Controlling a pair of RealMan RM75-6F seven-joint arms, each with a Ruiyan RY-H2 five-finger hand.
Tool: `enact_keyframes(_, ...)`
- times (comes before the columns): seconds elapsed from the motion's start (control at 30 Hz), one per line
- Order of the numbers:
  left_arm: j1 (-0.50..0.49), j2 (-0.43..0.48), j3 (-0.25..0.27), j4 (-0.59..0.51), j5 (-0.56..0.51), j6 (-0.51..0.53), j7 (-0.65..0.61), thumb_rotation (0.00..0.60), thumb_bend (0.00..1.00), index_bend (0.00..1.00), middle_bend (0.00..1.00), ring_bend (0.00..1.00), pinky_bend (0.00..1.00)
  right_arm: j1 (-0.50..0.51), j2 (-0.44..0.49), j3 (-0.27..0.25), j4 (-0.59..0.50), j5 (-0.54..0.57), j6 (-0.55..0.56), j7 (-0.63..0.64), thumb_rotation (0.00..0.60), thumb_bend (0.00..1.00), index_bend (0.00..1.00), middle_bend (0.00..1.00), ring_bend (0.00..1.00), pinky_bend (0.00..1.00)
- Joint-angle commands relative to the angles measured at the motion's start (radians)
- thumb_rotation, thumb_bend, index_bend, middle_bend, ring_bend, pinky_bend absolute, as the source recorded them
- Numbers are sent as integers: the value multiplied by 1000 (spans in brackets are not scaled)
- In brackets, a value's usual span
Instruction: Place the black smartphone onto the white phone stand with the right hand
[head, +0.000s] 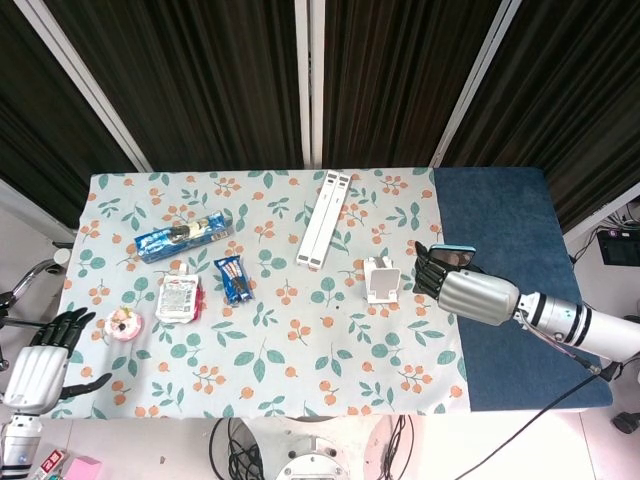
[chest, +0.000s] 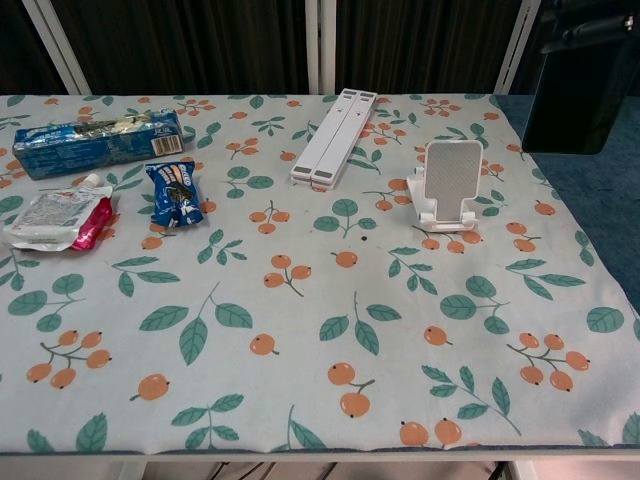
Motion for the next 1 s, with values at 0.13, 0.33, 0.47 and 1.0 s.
enact_keyframes(0.13, 3, -11, -4, 15, 4, 14, 2, 475, 0, 128, 101, 104, 210, 66, -115, -32, 169, -54, 63, 85, 600, 236, 636, 447, 456, 98)
enact_keyframes(0.33, 5, -17, -3, 31, 1, 13, 6, 472, 0, 128, 100, 104, 209, 73, -214, -37, 294, -29, 129, 119, 600, 236, 633, 431, 432, 59)
enact_keyframes(0.47, 3, -23, -2, 39, 1, 9, 8, 473, 0, 128, 100, 104, 209, 70, -283, -38, 385, 4, 168, 141, 600, 236, 633, 430, 431, 45)
enact_keyframes(1.0, 2, -34, 1, 61, -4, -4, -7, 476, 0, 129, 100, 104, 209, 93, -486, -95, 612, 80, 222, 225, 600, 236, 627, 420, 419, 35)
